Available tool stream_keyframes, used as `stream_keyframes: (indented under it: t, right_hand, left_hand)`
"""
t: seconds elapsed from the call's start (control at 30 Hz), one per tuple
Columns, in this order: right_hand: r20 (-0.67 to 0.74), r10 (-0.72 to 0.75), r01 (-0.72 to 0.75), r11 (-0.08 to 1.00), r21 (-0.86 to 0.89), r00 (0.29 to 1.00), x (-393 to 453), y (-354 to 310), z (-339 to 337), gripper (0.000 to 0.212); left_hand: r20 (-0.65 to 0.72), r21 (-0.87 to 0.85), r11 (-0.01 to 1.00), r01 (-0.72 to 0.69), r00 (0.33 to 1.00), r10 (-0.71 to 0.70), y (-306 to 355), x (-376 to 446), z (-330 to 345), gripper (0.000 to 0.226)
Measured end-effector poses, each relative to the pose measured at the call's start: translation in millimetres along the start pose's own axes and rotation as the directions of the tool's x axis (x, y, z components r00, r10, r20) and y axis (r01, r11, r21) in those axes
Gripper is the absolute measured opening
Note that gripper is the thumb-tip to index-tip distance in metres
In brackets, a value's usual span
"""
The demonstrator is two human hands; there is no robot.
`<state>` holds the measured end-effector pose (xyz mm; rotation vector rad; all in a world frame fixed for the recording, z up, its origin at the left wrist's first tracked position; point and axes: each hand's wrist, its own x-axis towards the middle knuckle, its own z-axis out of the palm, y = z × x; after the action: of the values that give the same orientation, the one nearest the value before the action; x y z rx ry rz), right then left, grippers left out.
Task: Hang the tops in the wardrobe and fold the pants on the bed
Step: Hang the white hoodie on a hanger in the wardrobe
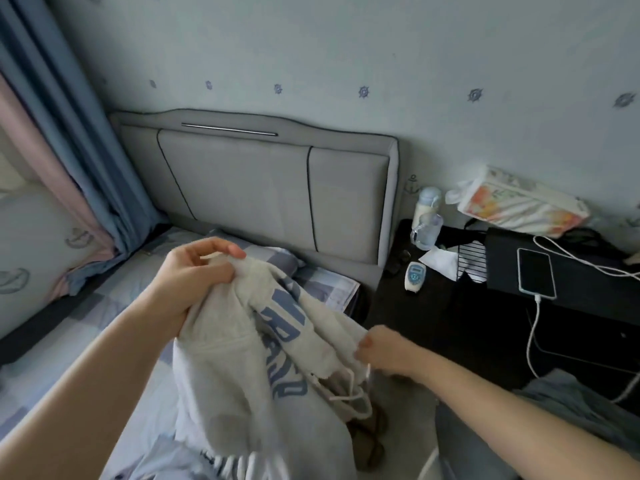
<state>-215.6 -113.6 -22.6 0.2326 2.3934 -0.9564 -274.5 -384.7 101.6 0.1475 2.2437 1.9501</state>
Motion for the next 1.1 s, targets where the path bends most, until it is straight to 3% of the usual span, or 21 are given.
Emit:
stream_keyframes:
  t: [0.1, 0.2, 0.3, 0.4, 0.5, 0.57, 0.63, 0.67, 0.73, 0.83, 0.93, 0.97, 1.03, 1.1]
  right_hand:
    - [0.075, 0.204, -0.206, 0.978, 0.031, 0.976, 8.5, 14.9, 16.9, 0.042]
    - [0.135, 0.177, -0.183, 0.982, 0.037, 0.975, 4.6, 14.2, 60.0, 0.042]
    - [0.221, 0.163, -0.169, 0.985, 0.010, 0.962, -2.6, -6.2, 99.7, 0.073]
    - [0.356, 0.292, -0.320, 0.947, 0.023, 0.888, -13.7, -39.0, 136.1, 0.069]
    - [0.269, 0.306, -0.347, 0.930, 0.120, 0.913, -22.1, -42.2, 147.0, 0.052]
    - [0.271, 0.296, -0.393, 0.798, 0.456, 0.916, -28.5, -41.0, 150.2, 0.043]
    - [0.010, 0.351, -0.216, 0.553, 0.804, 0.936, -31.7, -39.6, 151.6, 0.034]
    - [-0.180, 0.403, -0.069, 0.531, 0.845, 0.897, -32.0, -38.9, 154.8, 0.031]
    - [-0.404, 0.387, 0.081, 0.632, 0.771, 0.829, -38.1, -46.8, 168.7, 0.030]
    - [-0.474, 0.321, 0.101, 0.734, 0.672, 0.820, -44.7, -50.0, 188.3, 0.047]
    - [-0.581, 0.304, 0.151, 0.782, 0.605, 0.755, -59.8, -50.7, 191.4, 0.054]
    - [-0.633, 0.260, 0.142, 0.848, 0.511, 0.730, -64.4, -49.3, 192.5, 0.058]
    - [-0.670, 0.147, -0.023, 0.981, 0.191, 0.728, -69.5, -43.3, 195.5, 0.068]
    - [-0.567, 0.153, -0.177, 0.984, 0.012, 0.810, -71.9, -37.1, 197.6, 0.061]
  left_hand:
    - [0.014, 0.007, 0.996, -0.092, 0.996, 0.092, 14.8, -19.2, -22.1, 0.048]
    - [0.033, -0.062, 0.985, -0.164, 0.986, 0.166, 30.9, -37.6, -44.7, 0.052]
    - [0.073, -0.104, 0.971, -0.214, 0.972, 0.222, 43.9, -49.7, -62.6, 0.053]
    - [0.108, -0.128, 0.962, -0.242, 0.961, 0.256, 51.1, -59.1, -80.8, 0.052]
    - [0.152, -0.137, 0.957, -0.255, 0.949, 0.275, 51.4, -64.7, -89.5, 0.055]
    - [0.179, -0.140, 0.957, -0.255, 0.944, 0.277, 47.7, -70.4, -97.7, 0.055]
    - [0.214, -0.164, 0.959, -0.232, 0.940, 0.265, 42.6, -71.9, -102.1, 0.055]
    - [0.236, -0.180, 0.958, -0.221, 0.936, 0.261, 41.0, -72.7, -103.1, 0.054]
    - [0.288, -0.206, 0.959, -0.197, 0.924, 0.252, 38.5, -74.0, -102.4, 0.045]
    - [0.358, -0.228, 0.958, -0.173, 0.900, 0.248, 38.7, -78.2, -95.2, 0.035]
    - [0.426, -0.224, 0.956, -0.189, 0.863, 0.271, 40.1, -84.1, -86.1, 0.048]
    - [0.438, -0.222, 0.956, -0.193, 0.856, 0.274, 41.4, -86.2, -83.1, 0.054]
    - [0.459, -0.222, 0.954, -0.201, 0.842, 0.284, 44.3, -90.9, -75.8, 0.058]
    - [0.476, -0.228, 0.954, -0.197, 0.832, 0.286, 45.9, -94.1, -71.9, 0.053]
